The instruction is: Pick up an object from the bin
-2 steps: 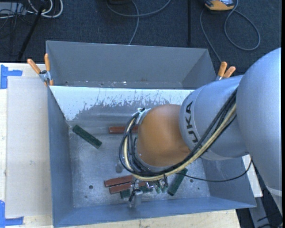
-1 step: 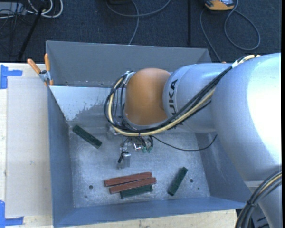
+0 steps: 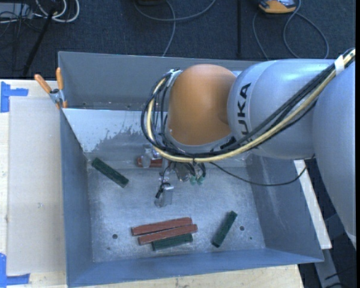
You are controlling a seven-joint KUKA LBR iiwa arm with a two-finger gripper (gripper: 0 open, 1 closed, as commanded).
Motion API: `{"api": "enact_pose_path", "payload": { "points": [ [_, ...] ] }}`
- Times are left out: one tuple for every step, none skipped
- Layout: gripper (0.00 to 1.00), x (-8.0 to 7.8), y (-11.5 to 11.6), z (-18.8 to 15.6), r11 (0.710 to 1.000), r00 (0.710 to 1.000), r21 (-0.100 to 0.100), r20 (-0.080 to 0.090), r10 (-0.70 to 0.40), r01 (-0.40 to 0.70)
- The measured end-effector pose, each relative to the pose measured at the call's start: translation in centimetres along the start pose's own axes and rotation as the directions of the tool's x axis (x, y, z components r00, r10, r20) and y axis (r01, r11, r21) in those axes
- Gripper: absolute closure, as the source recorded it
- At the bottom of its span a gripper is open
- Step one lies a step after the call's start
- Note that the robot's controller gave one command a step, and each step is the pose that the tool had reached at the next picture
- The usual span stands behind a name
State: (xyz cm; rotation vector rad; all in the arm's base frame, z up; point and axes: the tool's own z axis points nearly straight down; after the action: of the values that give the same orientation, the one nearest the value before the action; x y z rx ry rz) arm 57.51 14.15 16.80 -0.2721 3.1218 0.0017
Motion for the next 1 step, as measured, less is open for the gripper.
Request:
{"api": "enact_pose_path", "payload": {
  "points": [
    [0.0, 5.57, -5.77, 7.1, 1.0, 1.0, 0.002, -0.02, -0.012, 0.012]
  ]
}}
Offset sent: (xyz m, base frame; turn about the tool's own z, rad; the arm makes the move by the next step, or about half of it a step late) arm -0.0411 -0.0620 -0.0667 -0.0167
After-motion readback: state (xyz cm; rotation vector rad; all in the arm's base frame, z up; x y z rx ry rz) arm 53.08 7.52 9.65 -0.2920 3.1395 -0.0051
